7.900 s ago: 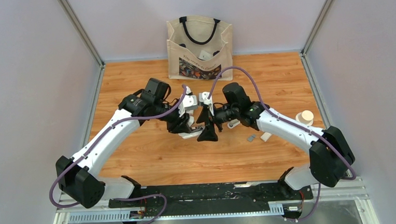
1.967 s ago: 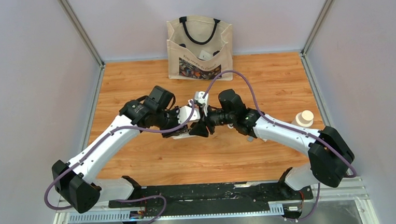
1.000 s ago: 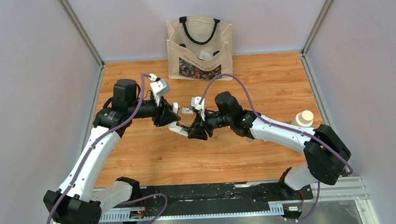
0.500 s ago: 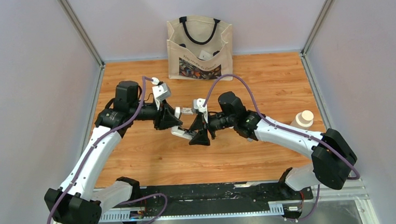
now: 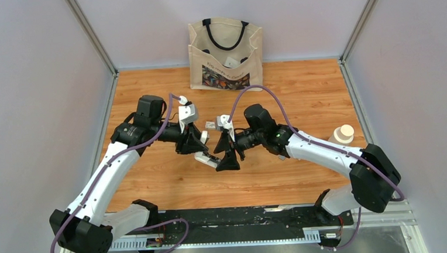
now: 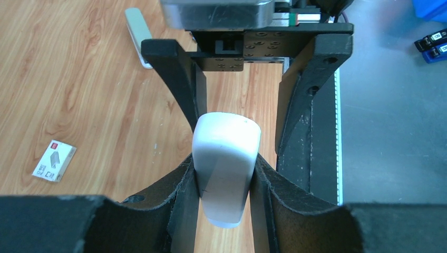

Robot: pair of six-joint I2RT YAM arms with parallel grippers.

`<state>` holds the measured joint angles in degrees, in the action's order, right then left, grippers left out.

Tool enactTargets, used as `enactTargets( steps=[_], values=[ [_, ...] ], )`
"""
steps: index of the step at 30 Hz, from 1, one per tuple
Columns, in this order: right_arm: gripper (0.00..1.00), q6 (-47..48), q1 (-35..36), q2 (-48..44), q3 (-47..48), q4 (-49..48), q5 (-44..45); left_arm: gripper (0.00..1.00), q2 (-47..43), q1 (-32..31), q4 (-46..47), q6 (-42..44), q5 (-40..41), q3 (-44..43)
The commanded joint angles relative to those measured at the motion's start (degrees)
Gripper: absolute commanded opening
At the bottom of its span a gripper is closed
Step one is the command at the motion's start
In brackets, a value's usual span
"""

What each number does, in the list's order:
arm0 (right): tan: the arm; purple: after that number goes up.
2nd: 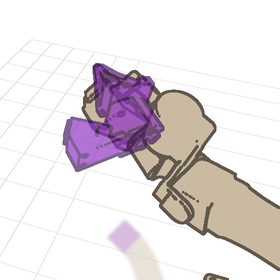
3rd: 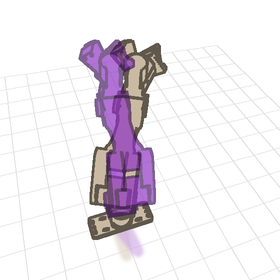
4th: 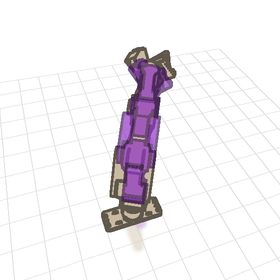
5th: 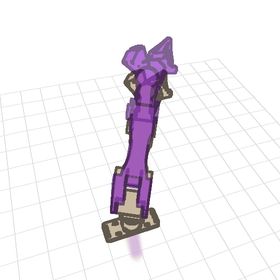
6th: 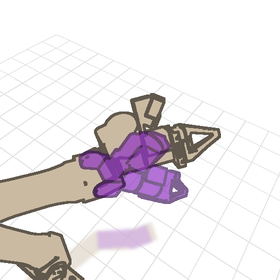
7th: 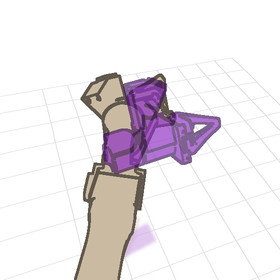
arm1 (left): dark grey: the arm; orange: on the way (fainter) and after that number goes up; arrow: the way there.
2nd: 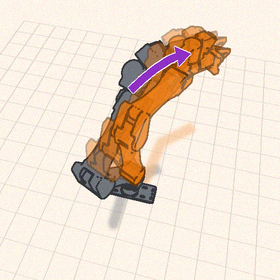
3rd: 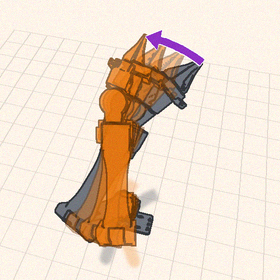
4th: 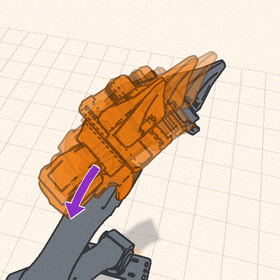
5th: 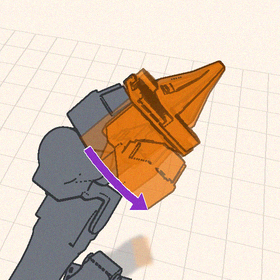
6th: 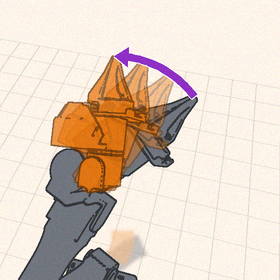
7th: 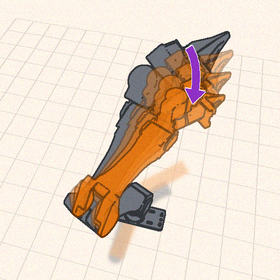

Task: Load the staples into the stapler

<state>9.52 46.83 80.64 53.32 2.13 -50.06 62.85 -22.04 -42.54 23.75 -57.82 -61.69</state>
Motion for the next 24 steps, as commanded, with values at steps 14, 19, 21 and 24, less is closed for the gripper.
enactTargets(
  steps=[14, 19, 21, 24],
  values=[
    [0.77, -4.2, 1.0, 0.8, 2.4, -3.6, -2.3, 0.00, -2.6, -0.4, 0.4, 4.4, -6.5, 0.7],
    [0.77, -5.2, 2.6, 1.1, 1.7, -5.8, 2.2, 0.00, -2.8, -0.4, 2.4, 2.4, -6.4, 1.3],
    [0.77, -5.2, 3.1, 1.4, 1.7, -5.9, 2.7, 0.00, -3.0, -0.4, 3.0, 1.9, -6.4, 1.7],
    [0.77, -4.9, 3.7, 1.7, 1.8, -5.9, 4.1, 0.00, -3.3, -0.4, 3.5, 1.5, -6.3, 1.8]
  ],
)
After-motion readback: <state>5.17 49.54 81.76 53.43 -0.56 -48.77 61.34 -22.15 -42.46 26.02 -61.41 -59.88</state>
